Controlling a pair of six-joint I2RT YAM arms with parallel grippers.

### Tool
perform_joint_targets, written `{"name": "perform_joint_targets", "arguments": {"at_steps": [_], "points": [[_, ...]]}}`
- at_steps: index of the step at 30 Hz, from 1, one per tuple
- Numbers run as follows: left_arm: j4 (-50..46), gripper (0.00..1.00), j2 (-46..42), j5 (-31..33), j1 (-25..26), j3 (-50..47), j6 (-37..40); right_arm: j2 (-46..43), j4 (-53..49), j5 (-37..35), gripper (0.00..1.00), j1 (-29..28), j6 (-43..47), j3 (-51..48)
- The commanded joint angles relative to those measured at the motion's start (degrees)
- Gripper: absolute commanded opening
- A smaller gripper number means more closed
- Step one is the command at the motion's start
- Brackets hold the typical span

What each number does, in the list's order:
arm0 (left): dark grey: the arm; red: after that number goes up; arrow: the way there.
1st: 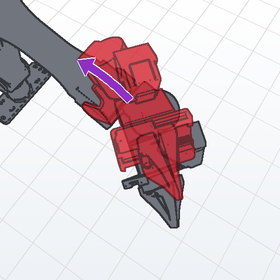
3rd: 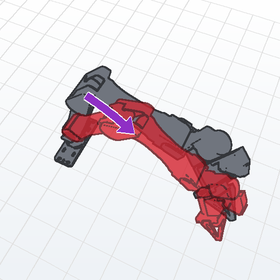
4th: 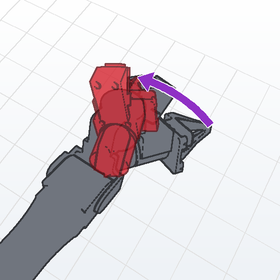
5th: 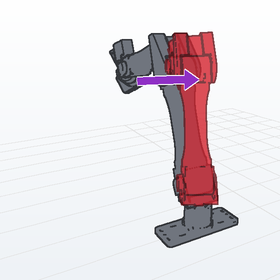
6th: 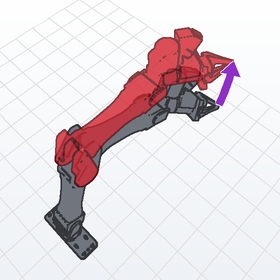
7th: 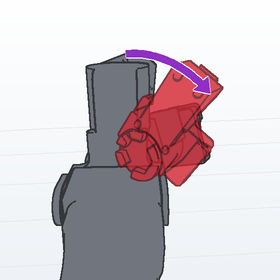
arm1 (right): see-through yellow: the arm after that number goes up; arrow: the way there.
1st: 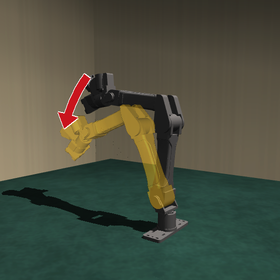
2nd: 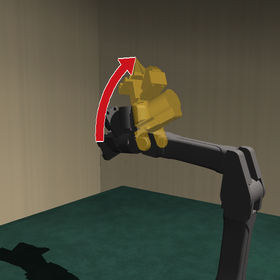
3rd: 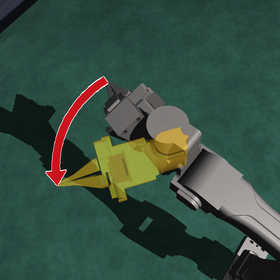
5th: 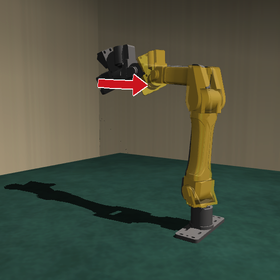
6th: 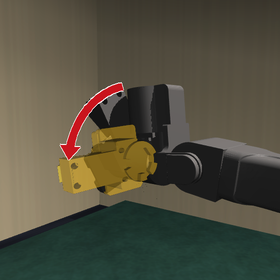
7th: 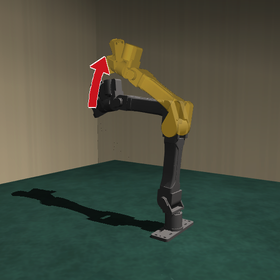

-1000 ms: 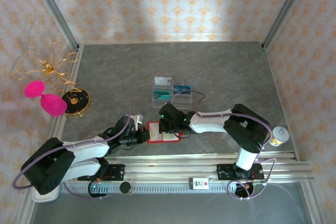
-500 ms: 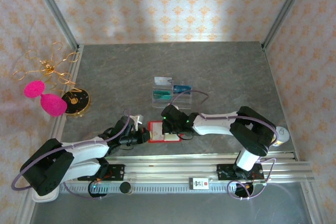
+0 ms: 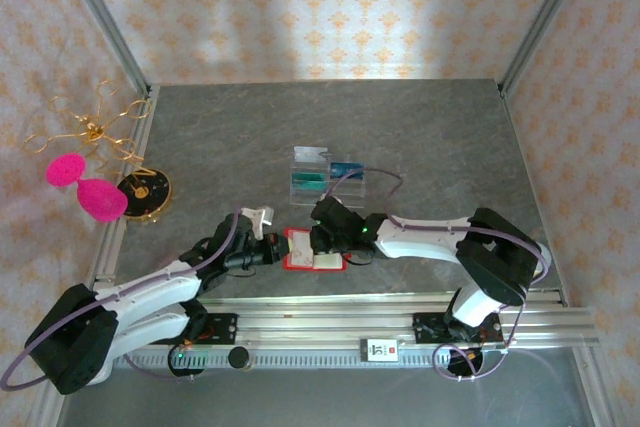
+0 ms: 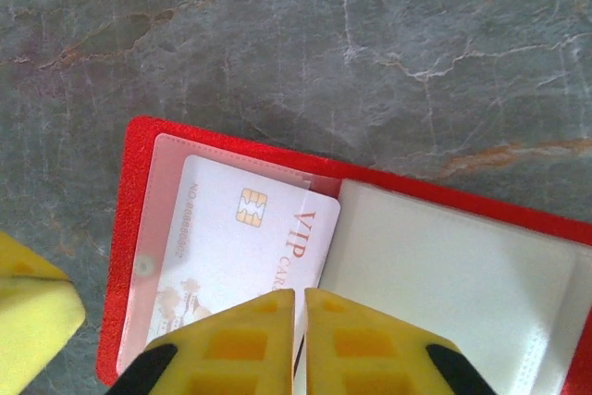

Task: Take the credit cards out of the card holder

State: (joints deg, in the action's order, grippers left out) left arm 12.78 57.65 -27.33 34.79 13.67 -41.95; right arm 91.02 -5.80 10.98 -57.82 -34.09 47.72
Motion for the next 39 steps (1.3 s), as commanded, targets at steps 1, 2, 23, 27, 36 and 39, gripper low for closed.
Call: {"name": "perform_joint_targets", "arguments": {"at_steps": [1, 2, 23, 27, 36, 39], "points": [[-1.1, 0.0, 2.5, 1.8, 0.4, 2.2, 2.2, 0.4, -0.8, 1.0, 0.07, -0.2, 0.6, -0.9], [0.0, 0.0, 3.1, 1.9, 0.4, 1.9, 2.1, 0.7, -0.7, 1.1, 0.05, -0.3, 0.4, -1.4], [8.8, 0.0, 20.8, 0.6, 3.3, 0.5, 1.8, 3.2, 1.8, -0.4, 0.0, 0.0, -0.1, -5.9], [9.0, 0.0, 21.0, -0.1, 3.4, 0.7, 2.0, 0.3, 0.2, -1.3, 0.05, 0.2, 1.3, -5.6], [11.6, 0.0, 22.9, -1.1, 3.3, 0.1, 1.3, -5.3, 6.0, 6.3, 0.29, 1.1, -0.4, -5.5], [12.0, 0.0, 23.1, -1.1, 3.4, -0.2, 1.3, -2.7, 8.8, 10.5, 0.25, 2.8, -3.2, -5.9]]}}
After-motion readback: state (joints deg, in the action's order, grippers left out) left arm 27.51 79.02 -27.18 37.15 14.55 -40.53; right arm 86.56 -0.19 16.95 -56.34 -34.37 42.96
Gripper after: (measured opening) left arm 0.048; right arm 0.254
